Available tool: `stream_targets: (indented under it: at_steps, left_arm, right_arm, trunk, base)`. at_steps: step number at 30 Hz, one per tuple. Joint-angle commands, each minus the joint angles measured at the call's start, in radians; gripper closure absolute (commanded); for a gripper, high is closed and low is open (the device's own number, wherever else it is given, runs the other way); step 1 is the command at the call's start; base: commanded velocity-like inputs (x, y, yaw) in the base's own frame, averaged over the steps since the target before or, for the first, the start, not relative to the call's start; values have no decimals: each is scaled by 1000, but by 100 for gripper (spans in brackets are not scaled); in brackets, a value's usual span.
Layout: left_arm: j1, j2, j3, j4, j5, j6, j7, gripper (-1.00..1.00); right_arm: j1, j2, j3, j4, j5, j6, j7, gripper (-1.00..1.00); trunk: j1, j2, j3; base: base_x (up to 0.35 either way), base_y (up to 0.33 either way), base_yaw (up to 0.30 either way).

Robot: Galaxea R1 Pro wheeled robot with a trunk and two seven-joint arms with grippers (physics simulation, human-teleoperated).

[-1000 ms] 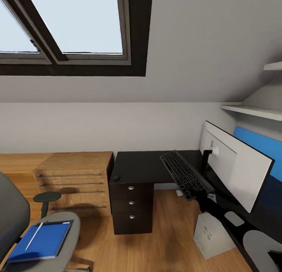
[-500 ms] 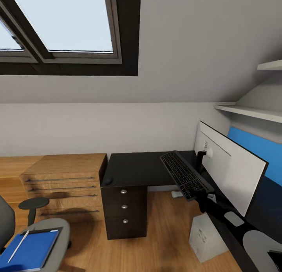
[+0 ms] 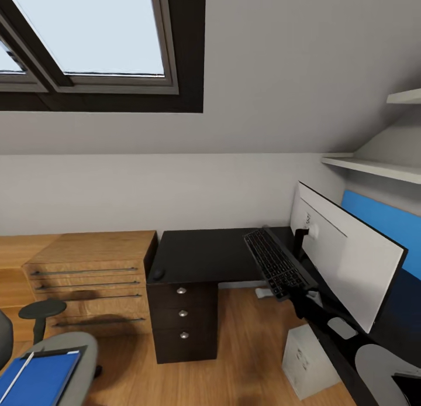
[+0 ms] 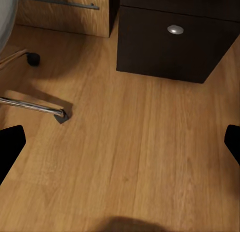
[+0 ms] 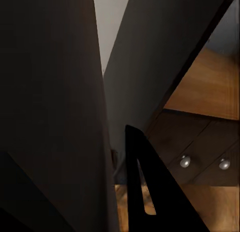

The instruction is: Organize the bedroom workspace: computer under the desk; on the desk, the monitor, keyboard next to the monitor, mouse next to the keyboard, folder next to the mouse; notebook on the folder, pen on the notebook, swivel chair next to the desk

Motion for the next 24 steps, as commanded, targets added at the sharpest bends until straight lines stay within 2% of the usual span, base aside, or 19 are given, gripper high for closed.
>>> stream_targets:
  at_steps: [1,6,9,13,15,17,21,24]
  left_arm:
    - [-1,0,-1,1,1,-3,3,-100]
    - [-1,0,-1,1,1,-3,3,-100]
    - [-1,0,-1,1,1,-3,4,-100]
    - [-1,0,-1,1,1,-3,3,-100]
    - [-1,-1,-1,1,1,-3,3,-100]
    - [-1,-1,-1,1,1,-3,3,-100]
    - [-1,-2,-2,1,1,-3,3,-100]
    - [-1,-2,-2,1,1,-3,3,-100]
  right_arm:
    - [-1,2,-7,0,-4,8,-6,100]
    - [0,26,-7,-3,-6,1,-59,100]
    - [-1,52,-10,-4,-8,-13,-88,100]
    - [-1,87,-54,-5,-23,-37,-150,100]
    - [-1,101,-94,-4,-51,-40,-181,100]
    - [-1,113,-115,-3,-78,-39,-194,100]
    - [-1,129,-132,-2,-132,-37,-204,100]
    - [-1,134,-136,-1,-150,-34,-205,100]
  trunk:
    - [0,-1,-2]
    - [0,-1,-2]
    - [0,-1,-2]
    - [0,-1,-2]
    - [0,-1,-2]
    - [0,-1,-2]
    - [0,-1,-2]
    - [0,-1,-2]
  base:
    - [26,-11,0]
    - [10,-4,0]
    - [2,-1,0]
    - [0,0,0]
    - [0,0,0]
    - [0,0,0]
    - [0,0,0]
    - [0,0,0]
